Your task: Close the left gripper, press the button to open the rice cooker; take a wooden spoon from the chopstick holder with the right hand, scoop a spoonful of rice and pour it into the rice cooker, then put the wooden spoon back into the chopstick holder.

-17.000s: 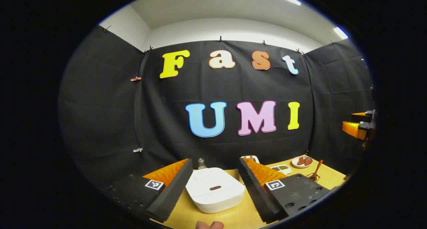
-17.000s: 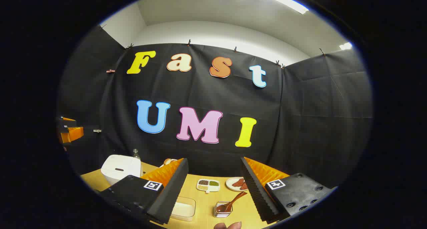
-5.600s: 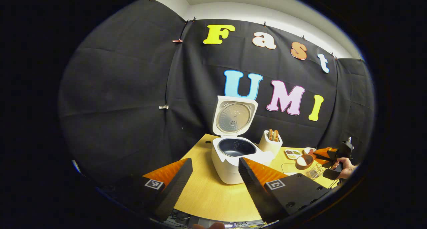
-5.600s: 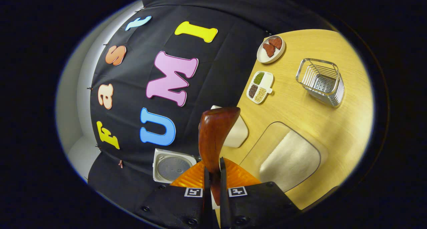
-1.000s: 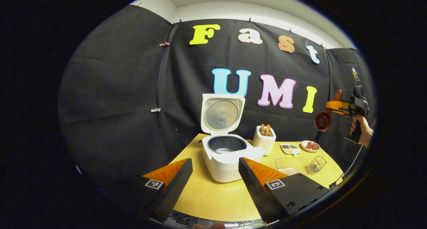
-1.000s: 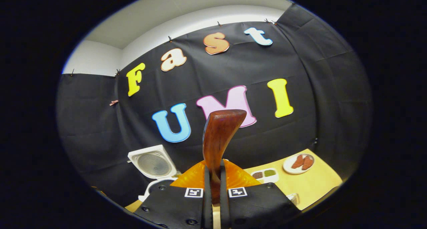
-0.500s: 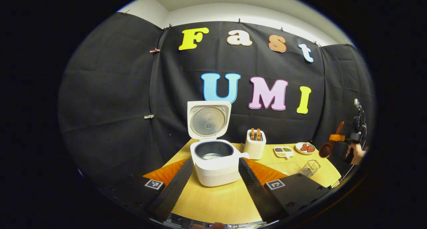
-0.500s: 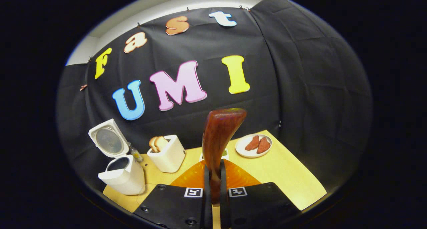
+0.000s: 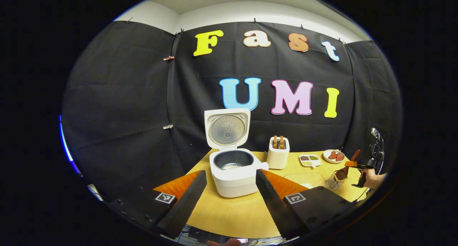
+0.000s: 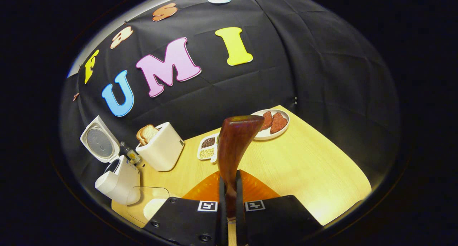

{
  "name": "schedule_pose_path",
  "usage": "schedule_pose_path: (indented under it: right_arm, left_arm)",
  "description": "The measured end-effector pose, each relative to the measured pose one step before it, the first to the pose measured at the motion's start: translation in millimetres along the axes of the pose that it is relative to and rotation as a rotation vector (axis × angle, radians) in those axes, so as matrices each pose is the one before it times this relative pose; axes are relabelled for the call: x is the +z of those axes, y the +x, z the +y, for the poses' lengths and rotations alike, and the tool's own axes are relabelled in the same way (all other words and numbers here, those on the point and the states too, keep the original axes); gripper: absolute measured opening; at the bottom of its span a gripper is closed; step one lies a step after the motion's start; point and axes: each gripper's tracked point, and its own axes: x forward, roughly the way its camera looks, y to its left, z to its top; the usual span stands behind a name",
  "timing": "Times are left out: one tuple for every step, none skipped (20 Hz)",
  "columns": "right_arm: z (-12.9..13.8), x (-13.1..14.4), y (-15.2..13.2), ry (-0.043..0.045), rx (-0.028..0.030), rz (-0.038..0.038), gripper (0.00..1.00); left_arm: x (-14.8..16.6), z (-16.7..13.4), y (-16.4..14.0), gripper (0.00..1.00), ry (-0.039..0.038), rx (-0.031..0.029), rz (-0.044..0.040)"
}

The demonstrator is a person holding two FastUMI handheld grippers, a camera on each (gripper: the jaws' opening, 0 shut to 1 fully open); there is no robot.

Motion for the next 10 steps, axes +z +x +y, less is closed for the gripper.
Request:
schedule_pose_path:
  right_arm:
    - [-1.55,-4.23,3.73,0.01434,0.00163,0.01414,0.13]
    - [-1.57,-4.82,2.86,0.01506,0.00139,0.01390,0.13]
    - [-2.02,-3.98,2.68,0.01184,0.00071,0.01425,0.13]
    - [-1.96,-3.67,2.08,0.00707,0.00070,0.01274,0.13]
    - [-2.85,-3.61,1.75,0.00504,-0.00171,0.01440,0.14]
    - [-3.85,-2.73,1.78,0.00121,-0.00510,0.01417,0.17]
    - [-1.34,-0.64,-1.76,0.00194,0.00591,0.00866,0.18]
    - [1.10,1.78,-1.35,0.01044,0.00506,-0.00026,0.19]
    - [-1.83,3.54,-0.08,0.00949,-0.00508,-0.00092,0.19]
    - [-5.77,0.63,-0.86,0.00412,-0.02079,0.00391,0.26]
  left_arm:
    - [-1.67,-4.43,-0.83,0.95,-0.00401,-0.00294,0.00476]
    - [-1.62,-2.92,-0.21,0.96,-0.00716,-0.00316,0.00512]
    - [-0.74,-2.22,-0.12,0.95,-0.00721,-0.00241,0.00356]
    - [0.81,-1.16,-0.50,0.96,-0.00280,-0.00106,-0.00161]
    - [1.10,-0.46,1.10,0.96,0.00150,0.00129,-0.00045]
    - [-0.29,-0.04,0.80,0.96,0.00263,0.00049,-0.00157]
    - [2.72,0.10,0.67,0.96,0.00335,-0.00248,-0.00277]
    - [1.82,0.37,1.48,0.96,0.00454,-0.00237,-0.00395]
    - [1.96,0.27,0.41,0.96,0.00516,-0.00328,-0.00435]
    - [1.34,-0.56,1.23,0.96,0.00358,-0.00536,-0.00506]
